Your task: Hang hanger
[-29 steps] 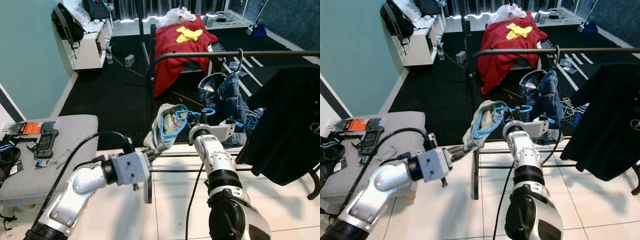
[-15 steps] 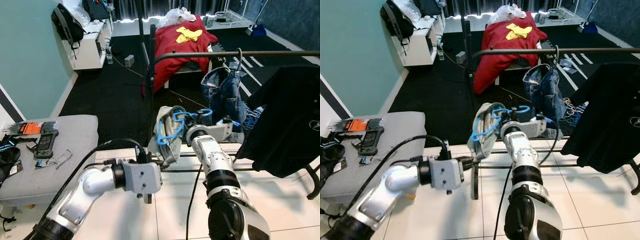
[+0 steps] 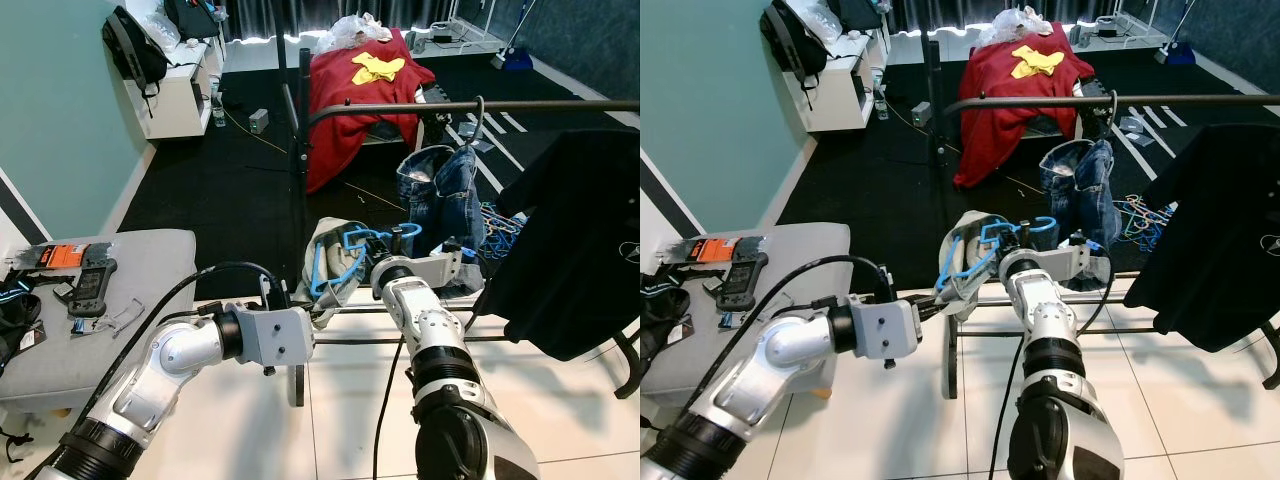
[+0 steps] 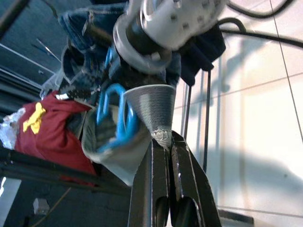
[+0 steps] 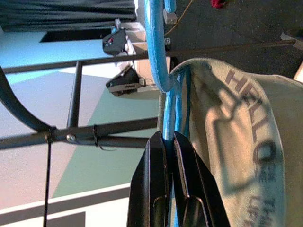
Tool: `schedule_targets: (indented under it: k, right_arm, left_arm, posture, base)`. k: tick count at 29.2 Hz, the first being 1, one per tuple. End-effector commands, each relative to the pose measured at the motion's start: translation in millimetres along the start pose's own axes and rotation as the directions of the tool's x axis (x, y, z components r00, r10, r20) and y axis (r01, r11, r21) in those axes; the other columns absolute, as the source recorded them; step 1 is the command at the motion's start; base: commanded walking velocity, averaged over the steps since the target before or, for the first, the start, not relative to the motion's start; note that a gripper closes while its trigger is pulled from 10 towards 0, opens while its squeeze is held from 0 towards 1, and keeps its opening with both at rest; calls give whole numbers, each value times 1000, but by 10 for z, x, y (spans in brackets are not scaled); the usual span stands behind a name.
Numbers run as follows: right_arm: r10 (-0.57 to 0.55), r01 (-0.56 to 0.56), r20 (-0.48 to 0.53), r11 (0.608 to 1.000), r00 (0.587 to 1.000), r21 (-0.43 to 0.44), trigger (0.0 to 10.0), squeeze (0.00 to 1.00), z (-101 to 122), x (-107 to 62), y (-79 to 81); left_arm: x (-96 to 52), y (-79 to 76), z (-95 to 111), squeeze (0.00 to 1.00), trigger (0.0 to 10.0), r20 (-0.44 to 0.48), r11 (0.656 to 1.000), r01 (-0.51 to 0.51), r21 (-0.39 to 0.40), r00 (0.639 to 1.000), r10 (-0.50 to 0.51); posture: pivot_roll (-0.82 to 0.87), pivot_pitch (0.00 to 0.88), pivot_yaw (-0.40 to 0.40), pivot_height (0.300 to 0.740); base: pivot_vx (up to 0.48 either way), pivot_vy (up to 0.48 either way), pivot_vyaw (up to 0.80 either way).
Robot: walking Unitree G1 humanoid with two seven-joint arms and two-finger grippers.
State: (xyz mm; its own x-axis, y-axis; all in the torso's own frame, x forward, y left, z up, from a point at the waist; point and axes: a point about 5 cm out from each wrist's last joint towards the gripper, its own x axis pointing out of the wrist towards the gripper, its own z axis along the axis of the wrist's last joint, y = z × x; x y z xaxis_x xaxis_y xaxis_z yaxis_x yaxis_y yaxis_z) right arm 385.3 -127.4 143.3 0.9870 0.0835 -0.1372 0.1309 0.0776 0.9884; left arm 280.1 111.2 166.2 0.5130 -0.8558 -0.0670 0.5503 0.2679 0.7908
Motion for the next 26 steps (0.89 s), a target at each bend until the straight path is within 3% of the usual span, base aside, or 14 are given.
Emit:
schedule_targets:
  k: [1,12,18,26]
  right_arm:
    - [23,-23,0,999,1000,29,10000,0,1,10,52]
    - [115,-110,-99,993,988,50,10000,0,-124,-38,95]
    - [119,-115,-105,992,987,44,10000,0,-124,-46,83]
    - [75,-73,-88,997,993,22,10000,0,-79,-60,-34]
  left_arm:
    - [-88,-4,-94,0,10000,-45,1000,-4,-16,999,4]
    - [-206,131,-309,0,10000,-155,998,-57,12,986,58]
    - [-210,164,-320,0,10000,-153,998,-68,12,986,69]
    - [-226,275,-221,0,10000,-68,991,-131,35,989,133]
  posture:
    - [-26,82,30,740]
    - [-25,72,30,740]
    - [-28,69,32,740]
    - [-25,64,32,740]
  base:
    - [0,0,0]
    - [0,0,0]
    - [0,0,0]
    - [0,0,0]
